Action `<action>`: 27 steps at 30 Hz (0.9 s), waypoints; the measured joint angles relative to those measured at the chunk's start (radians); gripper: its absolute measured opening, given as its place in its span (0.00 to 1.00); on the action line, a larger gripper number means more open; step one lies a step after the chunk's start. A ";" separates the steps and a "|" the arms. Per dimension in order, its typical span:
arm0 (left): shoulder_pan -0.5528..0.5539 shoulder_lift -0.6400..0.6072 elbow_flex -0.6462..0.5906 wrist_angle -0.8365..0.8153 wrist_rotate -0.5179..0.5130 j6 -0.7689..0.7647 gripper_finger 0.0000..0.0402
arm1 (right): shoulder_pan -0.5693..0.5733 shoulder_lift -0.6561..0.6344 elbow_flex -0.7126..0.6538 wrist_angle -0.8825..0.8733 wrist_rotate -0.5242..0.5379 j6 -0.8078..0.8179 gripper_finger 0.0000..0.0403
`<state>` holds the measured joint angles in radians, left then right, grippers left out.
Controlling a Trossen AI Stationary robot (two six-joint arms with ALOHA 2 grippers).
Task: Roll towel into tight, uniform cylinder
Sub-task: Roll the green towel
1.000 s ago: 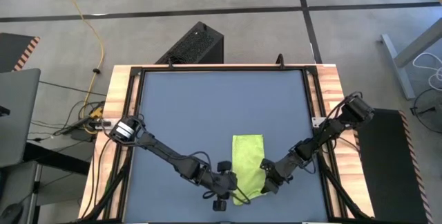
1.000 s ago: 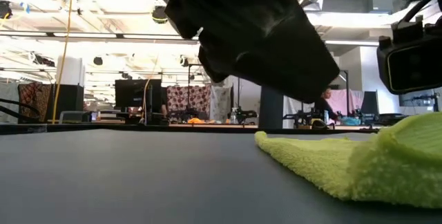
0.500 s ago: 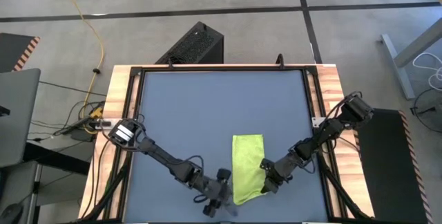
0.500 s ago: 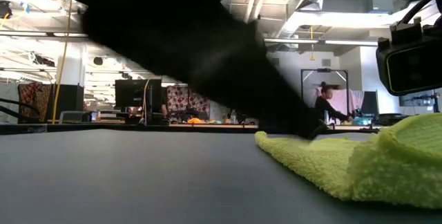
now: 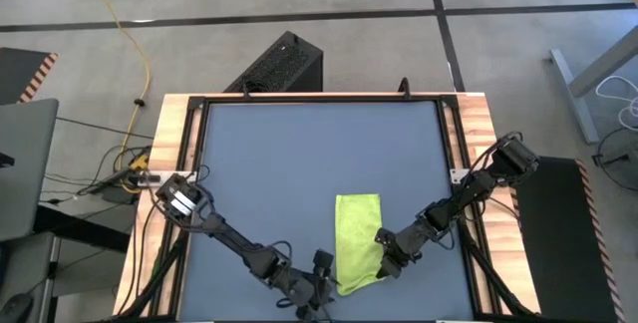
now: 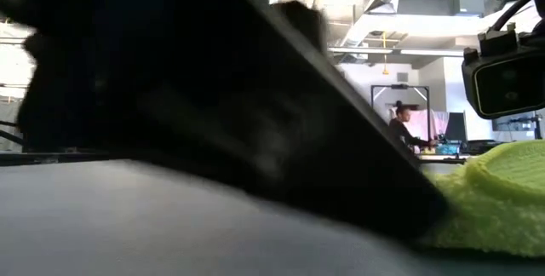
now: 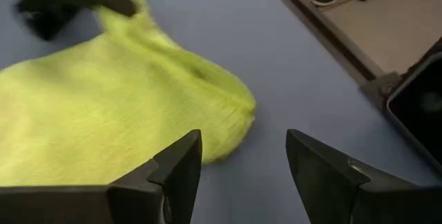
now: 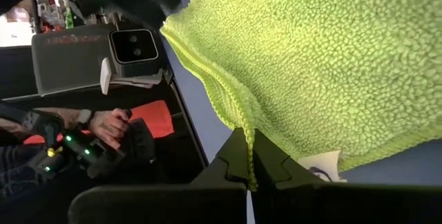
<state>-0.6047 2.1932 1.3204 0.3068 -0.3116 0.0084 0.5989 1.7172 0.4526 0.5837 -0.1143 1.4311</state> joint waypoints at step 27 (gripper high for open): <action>0.021 0.035 0.046 -0.022 -0.015 -0.165 0.33 | 0.001 0.000 0.000 0.005 0.006 0.005 0.04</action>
<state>-0.5838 2.2278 1.3663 0.2844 -0.3261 -0.1570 0.5995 1.7176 0.4526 0.5884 -0.1085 1.4361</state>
